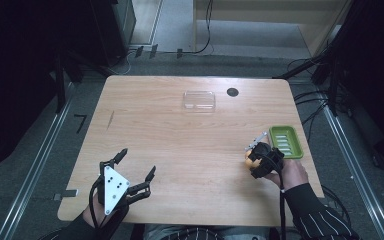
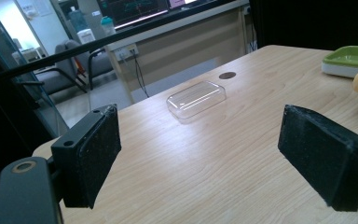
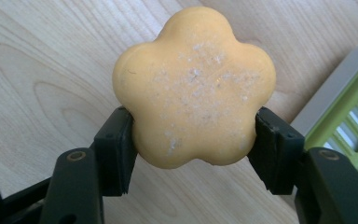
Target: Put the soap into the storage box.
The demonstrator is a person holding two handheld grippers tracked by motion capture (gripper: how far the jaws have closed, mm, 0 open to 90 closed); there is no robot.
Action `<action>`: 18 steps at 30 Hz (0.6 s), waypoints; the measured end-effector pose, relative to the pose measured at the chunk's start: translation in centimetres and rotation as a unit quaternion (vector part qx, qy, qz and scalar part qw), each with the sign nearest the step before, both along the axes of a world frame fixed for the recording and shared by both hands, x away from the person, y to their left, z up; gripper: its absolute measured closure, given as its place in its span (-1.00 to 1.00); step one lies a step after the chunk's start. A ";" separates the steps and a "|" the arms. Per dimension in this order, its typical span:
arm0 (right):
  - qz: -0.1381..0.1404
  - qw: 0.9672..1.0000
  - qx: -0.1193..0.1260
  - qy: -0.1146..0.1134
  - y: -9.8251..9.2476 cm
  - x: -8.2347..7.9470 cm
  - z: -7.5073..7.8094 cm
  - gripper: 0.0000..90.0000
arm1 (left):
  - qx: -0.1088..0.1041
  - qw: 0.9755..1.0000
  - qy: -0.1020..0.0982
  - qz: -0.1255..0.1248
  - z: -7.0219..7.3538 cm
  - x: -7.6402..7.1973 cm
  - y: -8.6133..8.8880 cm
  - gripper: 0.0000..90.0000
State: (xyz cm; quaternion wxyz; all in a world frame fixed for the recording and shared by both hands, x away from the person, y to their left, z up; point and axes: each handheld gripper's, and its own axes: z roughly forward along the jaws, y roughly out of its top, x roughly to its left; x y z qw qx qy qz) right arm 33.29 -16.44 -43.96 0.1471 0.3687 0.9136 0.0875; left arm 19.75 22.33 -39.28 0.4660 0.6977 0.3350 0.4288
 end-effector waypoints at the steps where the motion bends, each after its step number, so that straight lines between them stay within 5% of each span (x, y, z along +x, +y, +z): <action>1: -0.001 1.000 0.001 -0.002 -0.1 0.0 0.0 -0.11 | -0.001 1.000 0.000 0.000 0.0 0.0 0.0 -0.70; 18: -0.019 0.999 0.001 -0.026 -1.5 0.4 0.7 -0.11 | 0.000 1.000 0.000 0.000 0.0 0.0 0.0 -0.70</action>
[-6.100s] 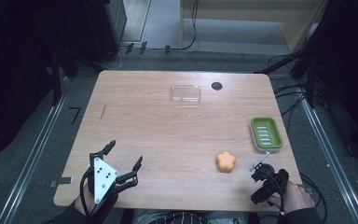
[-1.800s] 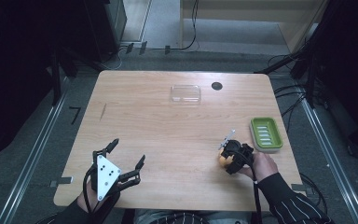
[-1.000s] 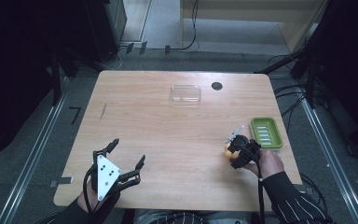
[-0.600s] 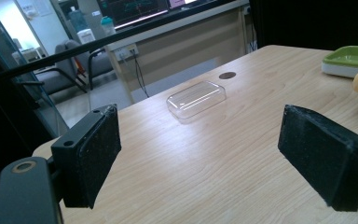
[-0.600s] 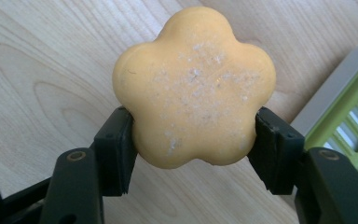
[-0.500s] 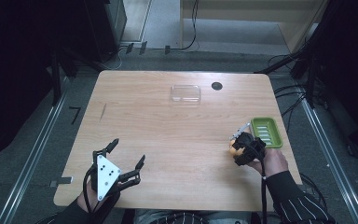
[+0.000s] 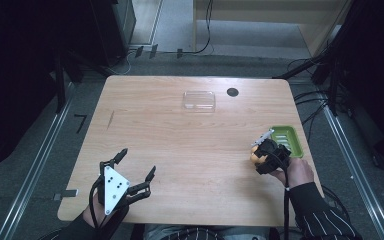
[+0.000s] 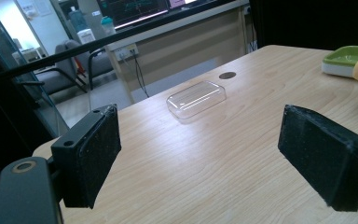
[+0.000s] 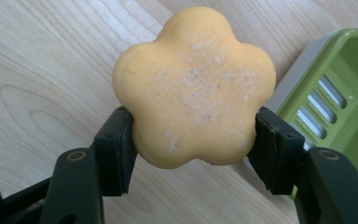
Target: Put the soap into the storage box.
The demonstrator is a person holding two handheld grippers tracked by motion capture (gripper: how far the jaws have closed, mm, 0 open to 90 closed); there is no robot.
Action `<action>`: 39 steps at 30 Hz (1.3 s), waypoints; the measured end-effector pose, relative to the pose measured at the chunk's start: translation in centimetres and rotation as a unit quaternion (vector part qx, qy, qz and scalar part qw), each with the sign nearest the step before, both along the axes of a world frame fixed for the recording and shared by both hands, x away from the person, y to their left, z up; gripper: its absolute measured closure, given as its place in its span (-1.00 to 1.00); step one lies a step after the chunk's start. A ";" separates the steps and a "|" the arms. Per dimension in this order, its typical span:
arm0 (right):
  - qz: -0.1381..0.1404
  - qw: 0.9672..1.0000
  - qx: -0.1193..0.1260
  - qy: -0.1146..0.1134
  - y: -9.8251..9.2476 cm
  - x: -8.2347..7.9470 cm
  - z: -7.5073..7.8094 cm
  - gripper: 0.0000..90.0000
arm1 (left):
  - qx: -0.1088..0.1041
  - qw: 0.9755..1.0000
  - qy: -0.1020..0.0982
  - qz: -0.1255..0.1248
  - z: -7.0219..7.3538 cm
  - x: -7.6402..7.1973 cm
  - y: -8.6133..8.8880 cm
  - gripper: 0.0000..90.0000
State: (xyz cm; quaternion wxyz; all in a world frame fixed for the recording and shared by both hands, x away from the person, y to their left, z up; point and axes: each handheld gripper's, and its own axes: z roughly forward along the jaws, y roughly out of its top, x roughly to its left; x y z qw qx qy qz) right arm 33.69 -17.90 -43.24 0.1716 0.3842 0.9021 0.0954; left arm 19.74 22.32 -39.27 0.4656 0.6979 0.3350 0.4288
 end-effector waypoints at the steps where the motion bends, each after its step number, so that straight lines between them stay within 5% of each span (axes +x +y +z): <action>1: -0.003 1.000 0.001 -0.002 -0.1 0.0 0.1 -0.11 | 0.000 1.000 0.000 0.000 0.0 0.0 0.0 -0.70; 39: -0.057 0.998 0.018 -0.028 -3.4 1.2 1.4 -0.11 | 0.001 1.000 0.000 0.000 0.0 0.0 0.0 -0.70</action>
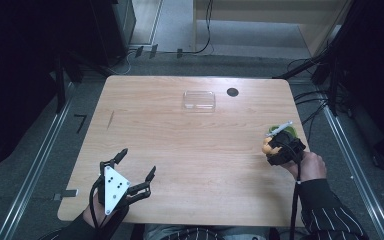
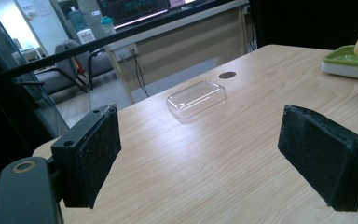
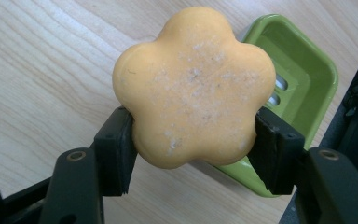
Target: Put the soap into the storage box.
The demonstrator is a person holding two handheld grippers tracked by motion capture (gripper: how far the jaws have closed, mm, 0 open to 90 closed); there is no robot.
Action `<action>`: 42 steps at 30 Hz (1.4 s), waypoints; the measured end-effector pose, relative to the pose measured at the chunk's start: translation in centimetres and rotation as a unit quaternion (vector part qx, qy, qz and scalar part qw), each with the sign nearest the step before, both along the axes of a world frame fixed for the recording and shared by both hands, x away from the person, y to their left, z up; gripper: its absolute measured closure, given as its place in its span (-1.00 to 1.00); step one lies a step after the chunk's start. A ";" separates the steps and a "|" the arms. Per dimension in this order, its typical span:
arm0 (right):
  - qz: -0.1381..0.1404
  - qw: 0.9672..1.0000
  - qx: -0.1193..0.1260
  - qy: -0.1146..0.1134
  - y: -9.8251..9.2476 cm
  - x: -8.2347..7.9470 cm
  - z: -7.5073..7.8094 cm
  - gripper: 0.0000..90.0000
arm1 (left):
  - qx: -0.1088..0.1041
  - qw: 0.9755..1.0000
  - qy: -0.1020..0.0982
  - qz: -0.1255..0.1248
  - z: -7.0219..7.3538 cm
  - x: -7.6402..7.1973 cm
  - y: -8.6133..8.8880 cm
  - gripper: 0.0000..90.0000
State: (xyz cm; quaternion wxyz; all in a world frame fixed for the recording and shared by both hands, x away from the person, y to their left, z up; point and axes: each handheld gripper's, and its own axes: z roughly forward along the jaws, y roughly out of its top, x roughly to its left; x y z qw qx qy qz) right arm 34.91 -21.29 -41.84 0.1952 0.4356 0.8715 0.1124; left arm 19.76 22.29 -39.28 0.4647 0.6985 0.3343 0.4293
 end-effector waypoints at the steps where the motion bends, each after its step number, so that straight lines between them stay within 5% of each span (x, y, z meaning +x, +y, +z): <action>1: -0.004 1.000 0.003 -0.001 -0.1 0.0 0.0 -0.11 | 0.000 1.000 0.000 0.000 0.0 0.0 0.0 -0.70; 42: -0.059 0.998 -0.002 -0.016 -3.1 2.3 -0.2 -0.11 | 0.001 1.000 0.001 -0.002 0.0 0.1 -0.1 -0.70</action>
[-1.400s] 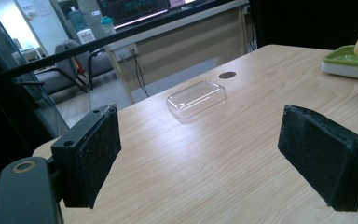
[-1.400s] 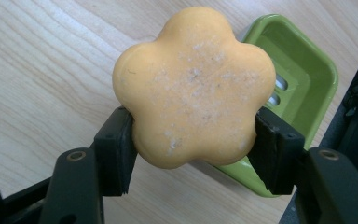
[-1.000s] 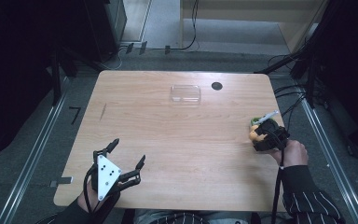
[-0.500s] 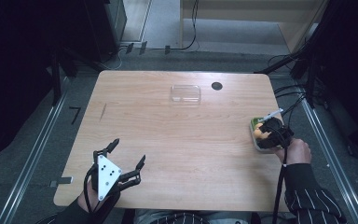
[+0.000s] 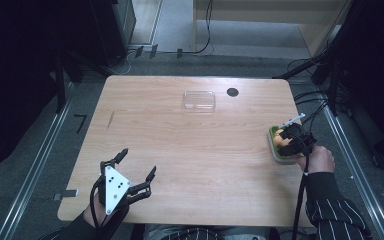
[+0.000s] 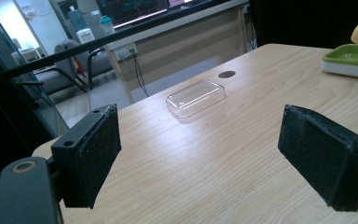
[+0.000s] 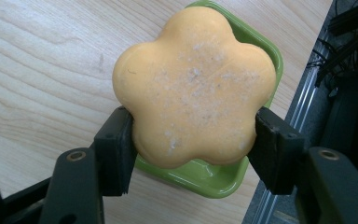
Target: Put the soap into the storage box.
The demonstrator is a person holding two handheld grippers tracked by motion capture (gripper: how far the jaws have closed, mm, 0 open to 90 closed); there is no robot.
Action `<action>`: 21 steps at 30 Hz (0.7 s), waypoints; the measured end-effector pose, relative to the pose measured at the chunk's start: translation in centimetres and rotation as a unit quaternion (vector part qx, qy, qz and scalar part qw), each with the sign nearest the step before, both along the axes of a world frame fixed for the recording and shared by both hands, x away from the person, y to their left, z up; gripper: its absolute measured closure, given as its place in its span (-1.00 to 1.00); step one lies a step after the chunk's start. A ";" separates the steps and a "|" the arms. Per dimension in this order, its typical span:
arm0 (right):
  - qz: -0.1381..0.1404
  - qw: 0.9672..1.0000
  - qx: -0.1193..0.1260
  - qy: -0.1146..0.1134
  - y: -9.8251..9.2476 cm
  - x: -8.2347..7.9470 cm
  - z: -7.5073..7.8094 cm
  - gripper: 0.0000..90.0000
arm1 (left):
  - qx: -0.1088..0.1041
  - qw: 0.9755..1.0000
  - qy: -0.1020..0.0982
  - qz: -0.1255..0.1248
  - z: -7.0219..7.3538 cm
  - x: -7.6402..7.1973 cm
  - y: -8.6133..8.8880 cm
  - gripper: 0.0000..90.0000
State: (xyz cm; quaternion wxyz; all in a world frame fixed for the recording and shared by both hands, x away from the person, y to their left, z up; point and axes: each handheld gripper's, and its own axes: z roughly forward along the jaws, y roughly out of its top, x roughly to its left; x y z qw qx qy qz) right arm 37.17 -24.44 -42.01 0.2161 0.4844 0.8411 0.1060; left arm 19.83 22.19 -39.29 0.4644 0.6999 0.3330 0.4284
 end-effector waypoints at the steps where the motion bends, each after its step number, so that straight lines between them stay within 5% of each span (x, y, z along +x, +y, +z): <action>1: 0.000 1.000 -0.001 0.002 -0.1 0.1 0.0 -0.11 | 0.000 1.000 0.000 0.000 0.0 0.0 0.0 -0.70; 21: -0.028 0.999 0.000 0.027 -1.2 2.1 -1.5 -0.11 | 0.001 1.000 0.001 0.001 0.0 0.0 0.0 -0.70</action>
